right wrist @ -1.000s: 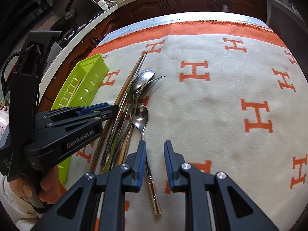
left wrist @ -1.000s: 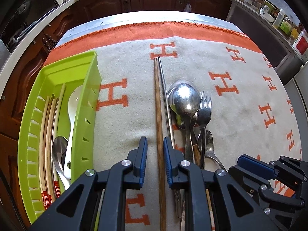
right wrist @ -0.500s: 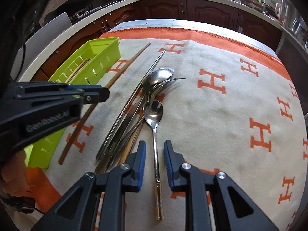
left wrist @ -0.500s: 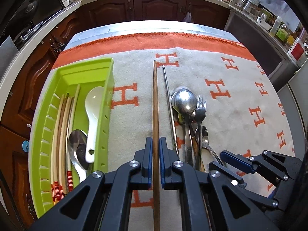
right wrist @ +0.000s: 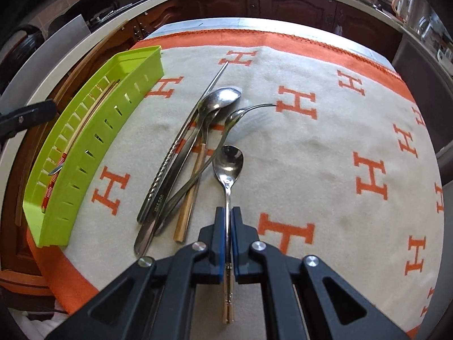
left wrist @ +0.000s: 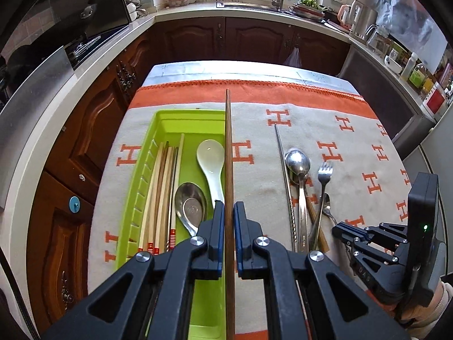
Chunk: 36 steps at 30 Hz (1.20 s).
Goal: Organize utensils
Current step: 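Carry the chopstick and silver spoon into the green tray and open both tools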
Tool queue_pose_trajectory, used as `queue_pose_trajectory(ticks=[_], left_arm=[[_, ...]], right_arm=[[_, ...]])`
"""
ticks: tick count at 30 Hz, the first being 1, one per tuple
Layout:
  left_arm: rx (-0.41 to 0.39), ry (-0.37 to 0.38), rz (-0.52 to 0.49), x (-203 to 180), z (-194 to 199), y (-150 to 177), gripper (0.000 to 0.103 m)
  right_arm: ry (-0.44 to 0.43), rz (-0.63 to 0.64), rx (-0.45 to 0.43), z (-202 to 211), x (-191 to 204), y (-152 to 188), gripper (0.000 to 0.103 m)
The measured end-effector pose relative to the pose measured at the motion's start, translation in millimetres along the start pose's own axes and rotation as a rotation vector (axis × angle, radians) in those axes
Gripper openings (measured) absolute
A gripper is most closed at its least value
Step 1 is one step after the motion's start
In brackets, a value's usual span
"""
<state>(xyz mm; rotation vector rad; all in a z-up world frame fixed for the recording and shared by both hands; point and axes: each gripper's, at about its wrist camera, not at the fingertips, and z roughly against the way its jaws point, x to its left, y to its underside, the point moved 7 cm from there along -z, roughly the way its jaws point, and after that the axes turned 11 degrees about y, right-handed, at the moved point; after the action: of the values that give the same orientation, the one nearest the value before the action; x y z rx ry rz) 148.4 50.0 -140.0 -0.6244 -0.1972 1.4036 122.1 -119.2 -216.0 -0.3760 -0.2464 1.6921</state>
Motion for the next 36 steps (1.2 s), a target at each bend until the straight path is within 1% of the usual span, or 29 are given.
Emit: queue_pose_trajectory(ticks=[4, 7, 10, 14, 18, 21, 24, 28, 32, 35, 36], left_arm=[[-0.004, -0.006, 0.023, 11.5, 6.7, 8.6, 0.004], [-0.011, -0.004, 0.034, 17.5, 12.5, 14.3, 0.004], [-0.019, -0.001, 0.039, 22.0, 18.0, 18.1, 0.004], [-0.032, -0.001, 0.036, 28.9, 25.3, 21.7, 0.004], [-0.026, -0.001, 0.040, 40.3, 26.1, 25.3, 0.004], [-0.012, -0.001, 0.055, 51.2, 20.7, 28.9, 0.004], [-0.002, -0.001, 0.072, 61.3, 12.9, 30.0, 0.004], [0.006, -0.011, 0.076, 71.3, 0.7, 26.7, 0.004], [0.022, -0.016, 0.080, 79.7, -13.9, 21.6, 0.004], [0.028, -0.023, 0.082, 85.6, -20.1, 20.3, 0.005], [0.028, -0.026, 0.082, 86.5, -20.0, 20.3, 0.007]], right_arm=[[-0.035, -0.087, 0.022, 10.0, -14.4, 9.2, 0.003], [-0.030, -0.137, 0.005, 21.2, -25.7, 10.4, 0.003], [-0.032, -0.190, -0.013, 32.9, -34.9, 6.6, 0.003], [-0.078, -0.221, -0.031, 48.3, -29.7, -5.7, 0.003], [-0.145, -0.213, -0.050, 65.5, -4.9, -25.3, 0.003], [-0.190, -0.182, -0.048, 72.4, 23.9, -41.7, 0.003], [-0.230, -0.149, -0.028, 73.0, 57.4, -56.0, 0.004], [-0.262, -0.146, -0.008, 66.4, 95.2, -74.2, 0.004], [-0.293, -0.162, 0.022, 53.7, 122.1, -89.6, 0.004], [-0.290, -0.159, 0.047, 41.0, 138.2, -95.6, 0.004], [-0.283, -0.157, 0.053, 37.3, 141.7, -96.6, 0.004]])
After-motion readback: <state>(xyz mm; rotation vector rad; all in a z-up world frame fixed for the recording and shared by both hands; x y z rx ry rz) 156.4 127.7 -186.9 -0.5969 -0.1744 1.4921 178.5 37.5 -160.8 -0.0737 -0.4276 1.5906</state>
